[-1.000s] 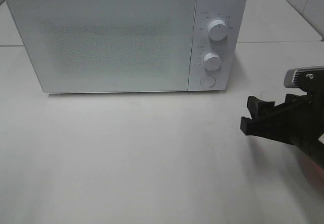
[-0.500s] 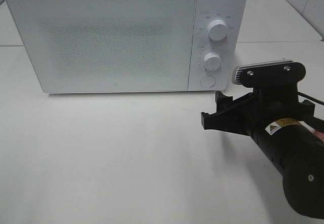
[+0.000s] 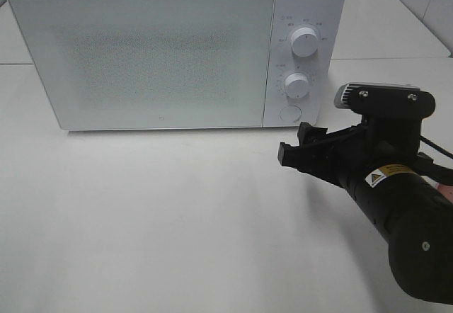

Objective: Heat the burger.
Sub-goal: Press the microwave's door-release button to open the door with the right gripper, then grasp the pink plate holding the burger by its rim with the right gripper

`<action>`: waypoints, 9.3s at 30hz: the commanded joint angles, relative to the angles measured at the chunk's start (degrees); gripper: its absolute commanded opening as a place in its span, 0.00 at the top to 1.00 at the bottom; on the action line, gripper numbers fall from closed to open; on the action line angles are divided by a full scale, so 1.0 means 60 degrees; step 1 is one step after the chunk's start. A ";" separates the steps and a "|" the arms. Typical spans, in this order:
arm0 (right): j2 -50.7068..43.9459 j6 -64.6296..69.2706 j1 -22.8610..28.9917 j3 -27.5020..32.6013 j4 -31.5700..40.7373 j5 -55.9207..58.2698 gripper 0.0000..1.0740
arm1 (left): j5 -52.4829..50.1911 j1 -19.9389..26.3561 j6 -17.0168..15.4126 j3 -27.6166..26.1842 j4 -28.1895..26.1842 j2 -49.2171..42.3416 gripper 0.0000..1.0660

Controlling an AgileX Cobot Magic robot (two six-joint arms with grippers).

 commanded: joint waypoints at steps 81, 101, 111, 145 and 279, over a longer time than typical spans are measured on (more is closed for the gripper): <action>0.3839 1.3808 -0.2206 -0.3772 -0.1805 0.1203 1.00 | -0.0124 0.0010 -0.0010 0.0019 0.0000 -0.0229 0.12; 0.4259 1.3407 -0.2540 -0.4431 -0.1652 0.0783 1.00 | -0.0124 0.0010 -0.0010 0.0019 0.0000 -0.0229 0.12; 0.4288 1.3140 -0.2846 -0.4736 -0.1767 0.0907 1.00 | -0.0124 0.0010 -0.0010 0.0019 0.0000 -0.0229 0.12; 0.5004 1.2538 -0.2855 -0.6140 -0.1471 0.0831 1.00 | -0.0124 0.0010 -0.0010 0.0019 0.0000 -0.0229 0.12; -0.3705 0.1919 -0.7429 -0.2005 -1.0657 1.6721 0.19 | -0.0124 0.0010 -0.0010 0.0019 0.0000 -0.0229 0.12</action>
